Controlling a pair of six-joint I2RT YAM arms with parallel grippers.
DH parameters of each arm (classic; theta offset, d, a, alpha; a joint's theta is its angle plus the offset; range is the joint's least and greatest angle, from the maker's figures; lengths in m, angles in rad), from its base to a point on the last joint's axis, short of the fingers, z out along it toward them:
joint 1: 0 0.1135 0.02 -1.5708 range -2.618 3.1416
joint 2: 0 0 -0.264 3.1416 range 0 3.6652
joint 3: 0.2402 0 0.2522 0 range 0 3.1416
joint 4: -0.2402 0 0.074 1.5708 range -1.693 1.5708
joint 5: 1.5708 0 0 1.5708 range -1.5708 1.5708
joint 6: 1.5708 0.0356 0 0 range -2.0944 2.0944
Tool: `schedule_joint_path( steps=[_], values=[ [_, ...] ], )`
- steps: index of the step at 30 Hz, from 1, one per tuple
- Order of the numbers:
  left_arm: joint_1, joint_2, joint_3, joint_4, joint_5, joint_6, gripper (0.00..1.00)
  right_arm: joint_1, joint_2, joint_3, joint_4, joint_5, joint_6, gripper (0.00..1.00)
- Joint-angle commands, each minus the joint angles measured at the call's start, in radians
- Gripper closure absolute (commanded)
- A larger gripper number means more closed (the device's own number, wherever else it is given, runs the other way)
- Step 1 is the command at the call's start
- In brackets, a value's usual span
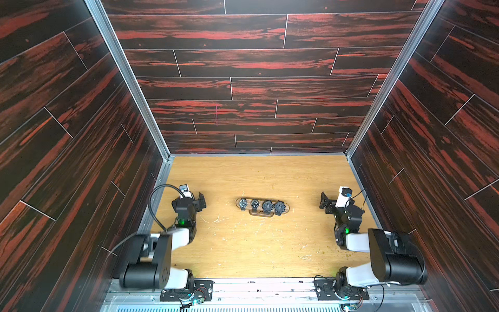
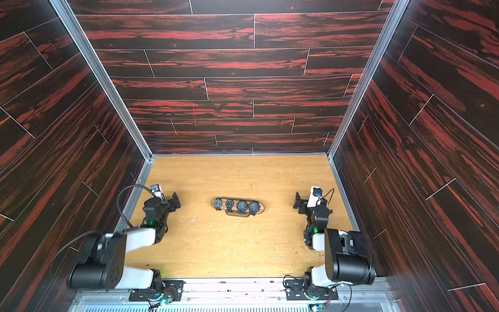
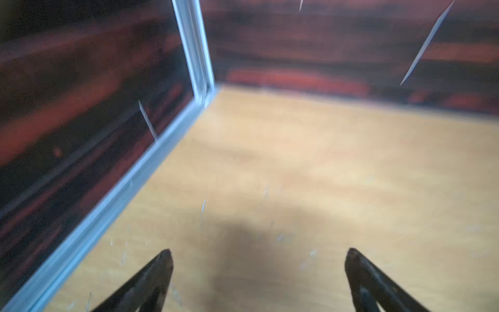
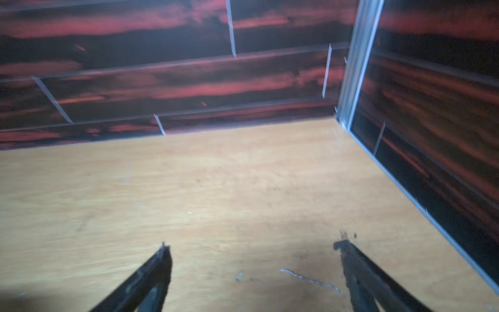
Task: Place watch on stand
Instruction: Reset both arms
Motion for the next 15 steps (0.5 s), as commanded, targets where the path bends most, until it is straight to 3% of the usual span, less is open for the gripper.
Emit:
schedule_joint_path(
  steps=[1, 2, 4, 6, 8, 10, 12, 15],
  values=[
    [0.004, 0.207, -0.060, 0.394, -0.070, 0.029, 0.00, 0.009, 0.059, 0.042, -0.005, 0.036, -0.026, 0.01],
    [-0.017, 0.174, -0.076, 0.363, -0.029, 0.056, 0.00, 0.013, 0.014, 0.055, -0.068, 0.017, -0.036, 0.02],
    [-0.035, 0.032, -0.046, 0.092, -0.002, 0.064, 0.00, 0.016, -0.028, 0.018, -0.047, -0.021, -0.050, 0.02],
    [-0.022, 0.034, 0.037, -0.047, -0.049, 0.032, 0.00, 0.016, 0.023, 0.001, 0.034, 0.018, -0.037, 0.02],
    [-0.022, 0.086, 0.075, -0.061, -0.088, 0.022, 0.00, 0.015, 0.099, 0.005, 0.115, 0.008, -0.037, 0.02],
    [-0.022, 0.102, 0.055, -0.041, -0.116, 0.001, 0.00, 0.014, 0.075, 0.019, 0.041, 0.019, -0.035, 0.02],
    [-0.021, 0.160, 0.029, 0.117, -0.150, -0.004, 0.00, 0.008, 0.076, 0.032, 0.025, 0.025, -0.023, 0.01],
    [-0.016, 0.128, 0.048, 0.035, -0.139, -0.011, 0.00, 0.002, 0.077, 0.058, -0.029, 0.021, -0.018, 0.02]
  ],
)
